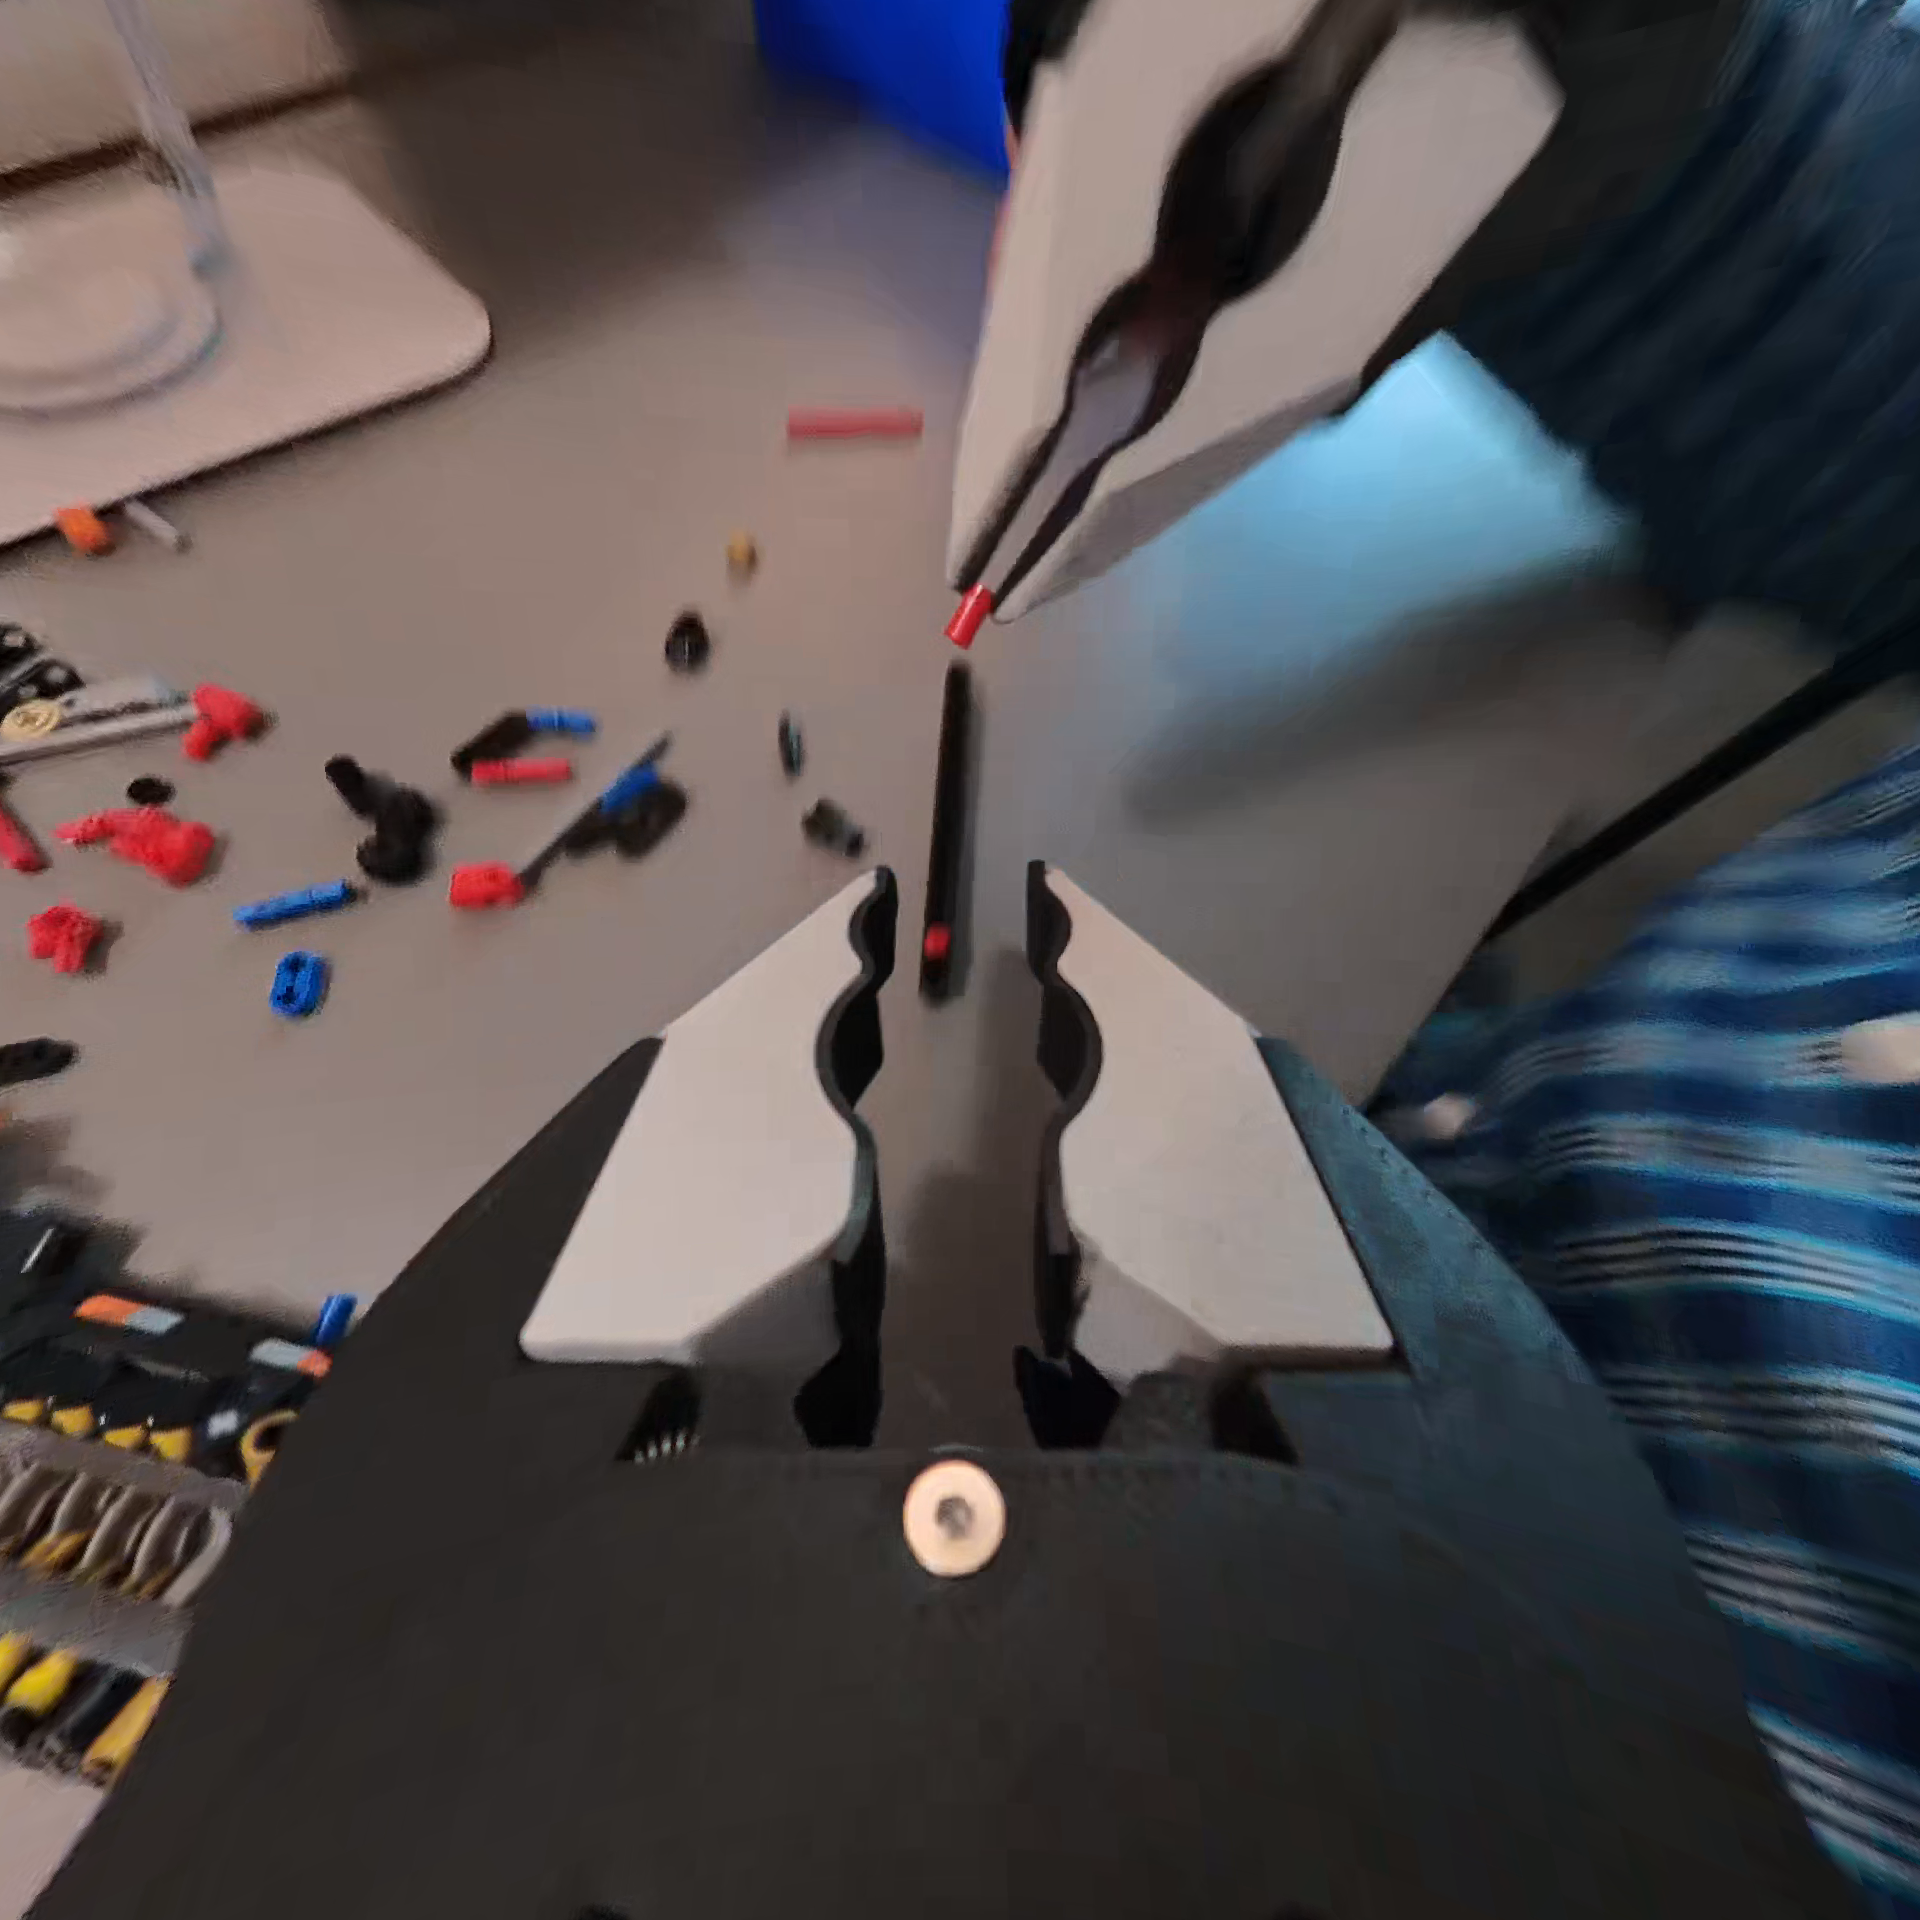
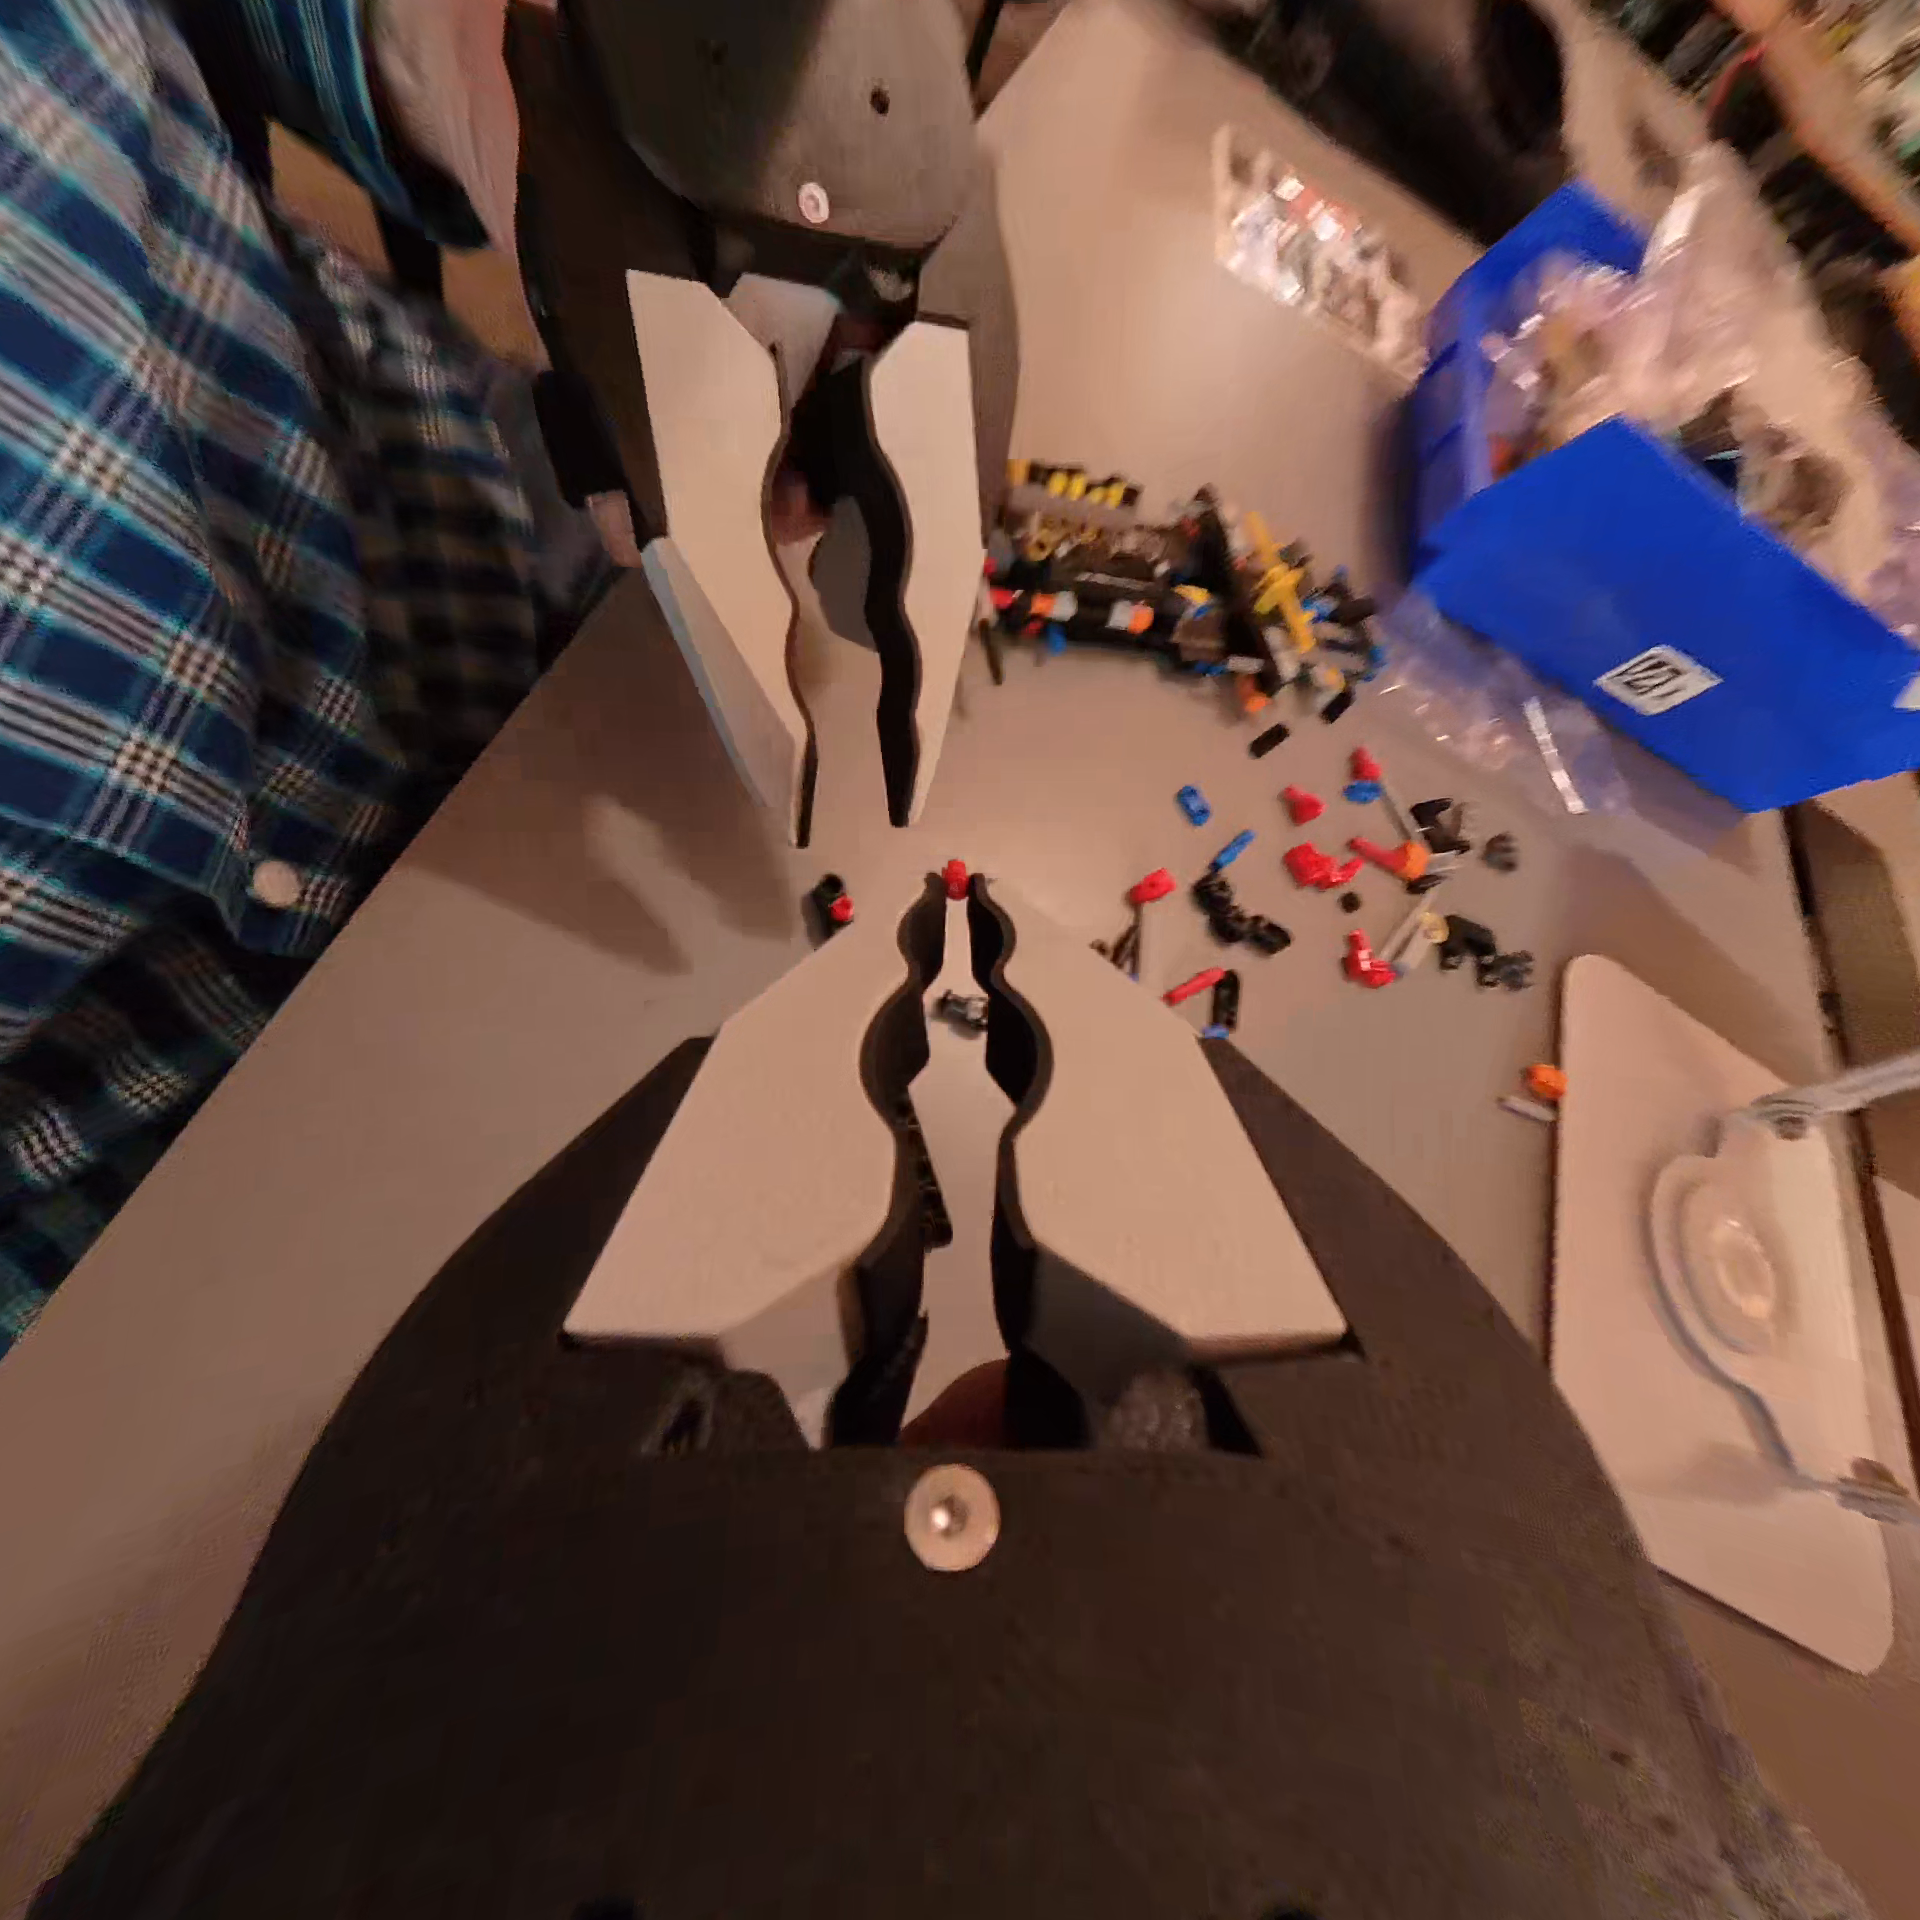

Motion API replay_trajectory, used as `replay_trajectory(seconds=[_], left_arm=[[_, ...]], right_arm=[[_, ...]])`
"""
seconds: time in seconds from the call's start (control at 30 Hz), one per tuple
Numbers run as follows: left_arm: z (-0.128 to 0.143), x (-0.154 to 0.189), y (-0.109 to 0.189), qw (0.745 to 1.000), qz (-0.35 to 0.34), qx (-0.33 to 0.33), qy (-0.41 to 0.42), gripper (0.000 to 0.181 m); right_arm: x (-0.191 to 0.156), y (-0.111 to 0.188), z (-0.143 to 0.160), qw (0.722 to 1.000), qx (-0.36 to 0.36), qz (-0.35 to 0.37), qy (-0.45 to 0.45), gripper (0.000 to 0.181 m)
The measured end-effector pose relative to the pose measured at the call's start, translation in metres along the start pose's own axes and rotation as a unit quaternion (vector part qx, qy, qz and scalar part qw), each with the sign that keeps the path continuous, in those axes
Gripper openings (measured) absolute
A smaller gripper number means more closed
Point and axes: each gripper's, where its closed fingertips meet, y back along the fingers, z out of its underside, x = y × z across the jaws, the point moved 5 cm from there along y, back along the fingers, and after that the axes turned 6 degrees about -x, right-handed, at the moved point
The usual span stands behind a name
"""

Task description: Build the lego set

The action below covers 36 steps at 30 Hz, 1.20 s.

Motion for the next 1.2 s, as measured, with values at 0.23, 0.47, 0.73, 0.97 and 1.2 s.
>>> replay_trajectory(seconds=[0.23,0.47,0.73,0.97,1.2], left_arm=[[0.023,-0.003,-0.024,0.992,-0.064,-0.081,-0.07,0.021],[0.024,0.0,-0.031,0.989,-0.064,-0.1,-0.091,0.008],[0.023,0.0,-0.033,0.988,-0.067,-0.1,-0.1,0.006],[0.022,0.001,-0.034,0.987,-0.069,-0.099,-0.109,0.006],[0.023,0.002,-0.033,0.988,-0.058,-0.098,-0.109,0.005]], right_arm=[[-0.012,-0.032,0.01,0.992,-0.108,-0.049,0.038,0.002],[-0.017,-0.045,0.015,0.98,-0.169,-0.091,0.059,0.001],[-0.021,-0.049,0.018,0.968,-0.212,-0.109,0.075,0.001],[-0.021,-0.052,0.017,0.954,-0.255,-0.118,0.107,0.001],[-0.021,-0.053,0.014,0.949,-0.254,-0.147,0.117,0.0]])
